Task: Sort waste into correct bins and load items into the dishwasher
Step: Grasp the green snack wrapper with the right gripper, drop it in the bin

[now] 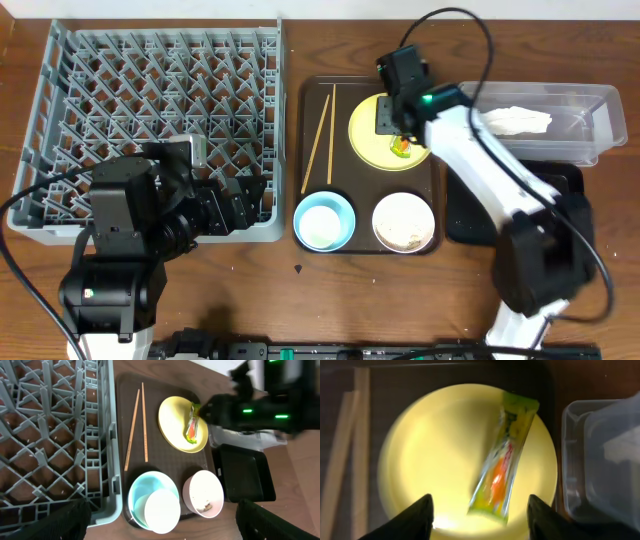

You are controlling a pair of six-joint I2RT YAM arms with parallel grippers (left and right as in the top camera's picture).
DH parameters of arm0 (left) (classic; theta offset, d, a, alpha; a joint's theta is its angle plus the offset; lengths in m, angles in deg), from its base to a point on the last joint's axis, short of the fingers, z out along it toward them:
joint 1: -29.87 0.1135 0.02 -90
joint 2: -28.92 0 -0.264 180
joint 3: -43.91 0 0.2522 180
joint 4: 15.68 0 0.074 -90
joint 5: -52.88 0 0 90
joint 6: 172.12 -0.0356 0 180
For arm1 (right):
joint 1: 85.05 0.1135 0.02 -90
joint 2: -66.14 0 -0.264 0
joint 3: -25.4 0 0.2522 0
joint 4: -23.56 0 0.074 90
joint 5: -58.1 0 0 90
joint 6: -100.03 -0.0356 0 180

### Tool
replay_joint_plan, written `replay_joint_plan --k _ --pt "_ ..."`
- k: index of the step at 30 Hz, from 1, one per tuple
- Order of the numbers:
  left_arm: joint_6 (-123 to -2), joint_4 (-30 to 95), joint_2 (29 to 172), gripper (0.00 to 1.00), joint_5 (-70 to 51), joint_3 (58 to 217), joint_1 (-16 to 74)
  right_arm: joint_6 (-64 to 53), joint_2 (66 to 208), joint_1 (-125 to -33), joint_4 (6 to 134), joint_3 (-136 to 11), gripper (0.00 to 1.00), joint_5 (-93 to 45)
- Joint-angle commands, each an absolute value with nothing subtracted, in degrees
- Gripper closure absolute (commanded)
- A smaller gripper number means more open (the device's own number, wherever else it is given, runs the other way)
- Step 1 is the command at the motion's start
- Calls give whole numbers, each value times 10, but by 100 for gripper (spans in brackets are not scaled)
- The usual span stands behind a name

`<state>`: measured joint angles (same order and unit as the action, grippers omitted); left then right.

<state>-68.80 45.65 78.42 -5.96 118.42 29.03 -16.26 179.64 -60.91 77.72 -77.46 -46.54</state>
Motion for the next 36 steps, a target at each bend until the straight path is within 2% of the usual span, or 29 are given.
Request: replay_joint_plan --k 1,5,8,9,11,12,19,26,31,35,36 --pt "-687 456 782 7 -56 1198 293 -180 1840 -618 755 -770 47 -529" --pt "-687 456 782 7 -56 1198 293 -193 1879 -627 746 -770 50 -492" --pt "-687 456 782 7 -56 1198 293 -201 1905 -630 750 -770 58 -478" --pt "-687 456 782 7 -56 1198 293 -205 1914 -630 751 -770 65 -480" --pt "-687 456 782 7 -56 1198 293 -207 1921 -630 751 -770 96 -479" --pt "-687 456 782 7 -56 1198 293 -210 1921 -631 753 -771 99 -479" --pt "-687 456 782 7 -56 1198 293 -215 1805 -659 761 -774 99 -374" --pt "-687 456 782 7 -56 1198 293 -295 1681 -779 782 -774 99 -364" --pt "-687 456 782 7 -56 1198 293 -343 1693 -871 805 -773 99 -363" --pt "-687 456 782 7 -56 1198 293 -355 1720 -908 808 -773 99 -363" --pt "-687 456 782 7 -56 1198 293 -359 1723 -912 810 -773 94 -362"
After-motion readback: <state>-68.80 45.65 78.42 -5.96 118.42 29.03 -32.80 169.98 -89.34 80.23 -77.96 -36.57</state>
